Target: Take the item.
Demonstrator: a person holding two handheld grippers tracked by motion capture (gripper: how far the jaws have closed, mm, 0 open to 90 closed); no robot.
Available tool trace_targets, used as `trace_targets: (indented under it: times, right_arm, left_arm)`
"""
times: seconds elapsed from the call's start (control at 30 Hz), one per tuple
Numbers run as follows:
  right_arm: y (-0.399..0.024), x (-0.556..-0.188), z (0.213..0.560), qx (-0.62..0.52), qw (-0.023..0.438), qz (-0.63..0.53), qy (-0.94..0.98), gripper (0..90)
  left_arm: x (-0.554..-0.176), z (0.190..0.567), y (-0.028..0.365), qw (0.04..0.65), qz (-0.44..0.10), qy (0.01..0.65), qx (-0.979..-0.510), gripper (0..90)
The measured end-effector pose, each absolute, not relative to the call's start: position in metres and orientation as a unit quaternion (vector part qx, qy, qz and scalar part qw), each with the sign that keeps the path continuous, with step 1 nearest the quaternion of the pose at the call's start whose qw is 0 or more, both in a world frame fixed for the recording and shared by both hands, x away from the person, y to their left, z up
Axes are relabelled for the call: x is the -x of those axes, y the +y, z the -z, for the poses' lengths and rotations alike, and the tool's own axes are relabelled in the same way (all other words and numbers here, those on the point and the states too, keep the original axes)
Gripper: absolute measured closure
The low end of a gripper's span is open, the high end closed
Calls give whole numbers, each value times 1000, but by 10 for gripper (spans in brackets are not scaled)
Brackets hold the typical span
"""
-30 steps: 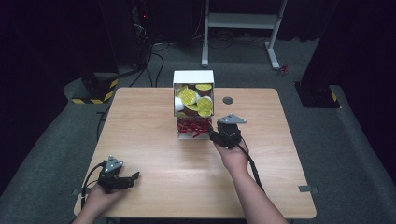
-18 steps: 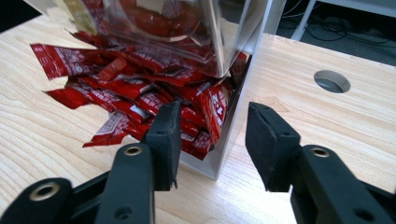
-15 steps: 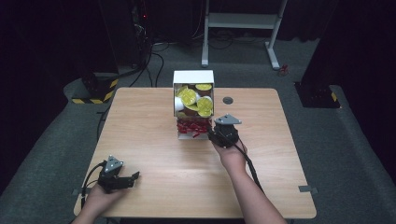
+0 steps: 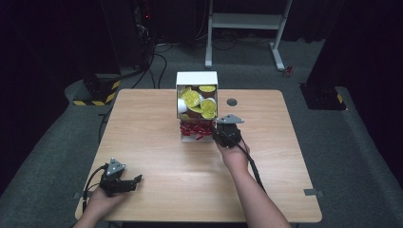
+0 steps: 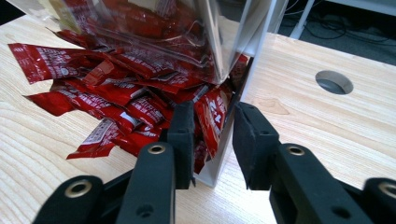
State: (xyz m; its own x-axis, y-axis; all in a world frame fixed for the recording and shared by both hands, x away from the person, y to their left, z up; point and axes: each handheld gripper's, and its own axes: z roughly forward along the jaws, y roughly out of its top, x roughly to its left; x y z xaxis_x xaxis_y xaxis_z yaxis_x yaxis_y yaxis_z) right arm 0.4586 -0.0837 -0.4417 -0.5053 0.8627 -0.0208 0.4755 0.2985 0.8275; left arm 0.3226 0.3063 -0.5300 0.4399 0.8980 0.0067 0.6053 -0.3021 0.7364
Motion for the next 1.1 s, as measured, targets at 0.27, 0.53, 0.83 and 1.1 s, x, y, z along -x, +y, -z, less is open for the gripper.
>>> trace_targets:
  times: [0.27,0.53,0.83,1.1]
  right_arm:
    - [-79,-465,441,-431,239,-407,769,753]
    - [-79,-467,441,-429,244,-402,771,778]
    - [-83,-467,444,-432,239,-401,772,778]
    - [-83,-470,445,-432,233,-400,774,787]
  left_arm:
    - [-322,530,306,340,-215,485,-777,160]
    - [-322,530,306,340,-213,484,-778,160]
    - [-322,530,307,341,-214,482,-778,160]
    - [-321,530,306,341,-215,482,-778,161]
